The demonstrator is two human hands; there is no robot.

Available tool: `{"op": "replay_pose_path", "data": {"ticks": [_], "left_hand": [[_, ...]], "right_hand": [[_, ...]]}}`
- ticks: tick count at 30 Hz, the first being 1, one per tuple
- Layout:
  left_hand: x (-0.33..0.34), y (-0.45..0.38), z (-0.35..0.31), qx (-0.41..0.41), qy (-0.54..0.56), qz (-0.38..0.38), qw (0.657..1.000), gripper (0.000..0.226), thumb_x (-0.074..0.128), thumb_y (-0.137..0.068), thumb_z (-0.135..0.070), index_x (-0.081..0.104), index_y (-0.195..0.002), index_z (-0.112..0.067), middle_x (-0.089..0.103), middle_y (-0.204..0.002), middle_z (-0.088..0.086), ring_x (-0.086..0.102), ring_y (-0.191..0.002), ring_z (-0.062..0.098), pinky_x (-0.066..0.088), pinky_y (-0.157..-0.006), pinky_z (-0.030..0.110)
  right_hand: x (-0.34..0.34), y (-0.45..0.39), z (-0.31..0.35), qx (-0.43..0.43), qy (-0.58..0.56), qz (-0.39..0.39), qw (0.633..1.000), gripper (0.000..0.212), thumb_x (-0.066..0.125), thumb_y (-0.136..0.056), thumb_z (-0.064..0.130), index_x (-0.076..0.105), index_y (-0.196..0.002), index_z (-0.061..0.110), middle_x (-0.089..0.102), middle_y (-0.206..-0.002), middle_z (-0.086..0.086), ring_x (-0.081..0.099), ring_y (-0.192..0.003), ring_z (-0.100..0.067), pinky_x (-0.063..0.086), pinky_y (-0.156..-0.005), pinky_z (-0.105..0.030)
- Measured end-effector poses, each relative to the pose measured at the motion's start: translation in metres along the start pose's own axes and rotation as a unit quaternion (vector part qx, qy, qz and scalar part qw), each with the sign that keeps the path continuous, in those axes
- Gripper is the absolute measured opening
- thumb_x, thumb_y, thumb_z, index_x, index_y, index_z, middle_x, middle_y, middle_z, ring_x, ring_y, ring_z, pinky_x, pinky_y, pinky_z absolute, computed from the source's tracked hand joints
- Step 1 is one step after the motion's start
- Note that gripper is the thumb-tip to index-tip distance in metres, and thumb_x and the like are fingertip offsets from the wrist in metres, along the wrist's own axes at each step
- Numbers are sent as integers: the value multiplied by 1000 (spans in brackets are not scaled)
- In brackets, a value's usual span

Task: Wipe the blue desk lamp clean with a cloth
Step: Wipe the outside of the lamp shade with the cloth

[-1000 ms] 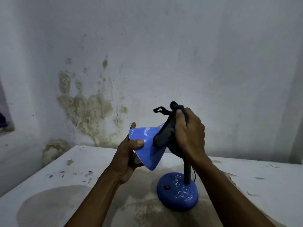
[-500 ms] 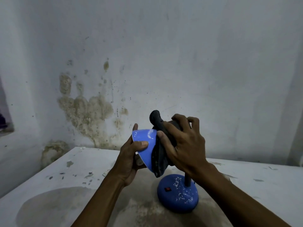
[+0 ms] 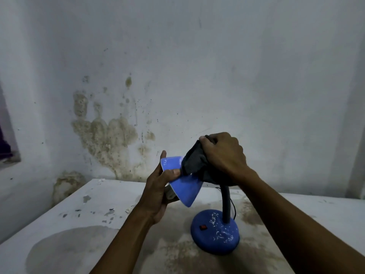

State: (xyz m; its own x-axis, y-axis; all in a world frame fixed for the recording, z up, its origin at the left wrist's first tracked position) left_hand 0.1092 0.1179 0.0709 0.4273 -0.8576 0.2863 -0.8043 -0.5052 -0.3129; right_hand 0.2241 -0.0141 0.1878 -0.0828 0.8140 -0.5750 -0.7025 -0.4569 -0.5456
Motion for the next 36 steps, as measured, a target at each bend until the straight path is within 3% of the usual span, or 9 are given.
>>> {"op": "replay_pose_path", "data": {"ticks": [3,6,11,16,20,24,26,30,36], "left_hand": [[0,1,-2,5,20,-10,1000,105,78,-57,-34,30,-150,-42,60,-84,2,60,-48,7,49,-45,25],[4,2,-3,4,26,-11,1000,106,78,-55,-31,32,-150,-42,63,-96,3,61,-49,7,50,-45,26],[4,3,-3,-6,10,-12,1000,108,76,-57,-31,26,-152,-43,65,-68,-5,57,-46,9,47,-43,25],[2,7,-5,-6,1,-20,1000,109,76,-58,-36,22,-153,-41,61,-66,-2,44,-44,11,42,-44,24],[3,7,-5,-3,5,-26,1000,108,77,-56,-35,27,-151,-44,70,-86,0,64,-58,11,50,-47,26],[3,9,-5,-9,4,-31,999,106,78,-54,-36,32,-148,-47,73,-114,-5,72,-90,20,56,-60,36],[5,8,-7,-10,6,-33,999,109,78,-52,-35,30,-149,-47,74,-111,-4,73,-85,19,55,-57,34],[5,8,-6,-2,10,-32,999,112,76,-51,-33,27,-152,-42,69,-76,-4,61,-47,9,48,-41,25],[3,7,-6,1,25,-47,999,109,76,-48,-32,34,-149,-40,70,-93,1,60,-47,9,48,-41,23]], "right_hand": [[-3,35,20,-227,26,-42,973,32,45,-91,55,68,-98,34,58,-96,5,53,-85,-18,42,-62,-31],[-5,43,15,-291,28,-37,956,34,48,-94,51,69,-109,29,55,-106,5,51,-93,-17,46,-66,-31],[0,0,7,-100,-1,-7,995,37,51,-91,43,55,-67,14,57,-71,-1,57,-72,-27,36,-56,-31],[4,-21,-7,51,13,34,998,30,51,-87,37,49,-73,11,58,-83,-11,59,-80,-35,39,-64,-31],[-4,9,11,-143,-23,3,989,34,49,-90,48,51,-69,21,57,-69,4,57,-71,-24,39,-60,-31],[-5,36,13,-306,-38,35,951,25,56,-91,48,67,-103,29,56,-92,4,58,-84,-13,46,-73,-24],[-6,26,12,-277,-36,29,960,25,55,-90,47,66,-94,25,58,-85,2,58,-78,-14,44,-69,-26],[1,-4,13,-143,-29,23,989,38,52,-87,35,50,-64,5,52,-57,-5,51,-59,-26,35,-53,-33],[-14,-12,-26,37,-146,-45,988,45,58,-88,33,48,-50,11,48,-48,1,48,-47,-16,33,-45,-25]]}}
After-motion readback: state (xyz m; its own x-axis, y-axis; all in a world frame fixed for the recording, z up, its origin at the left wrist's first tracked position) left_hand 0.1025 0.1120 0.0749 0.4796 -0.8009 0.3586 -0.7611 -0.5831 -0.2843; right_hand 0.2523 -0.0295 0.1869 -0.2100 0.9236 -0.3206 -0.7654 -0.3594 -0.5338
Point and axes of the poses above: each hand's wrist, its own y-axis away from the middle knuckle, its own x-axis out of the palm, z = x × y, the point moved 9 cm from there along -y, towards the middle knuckle
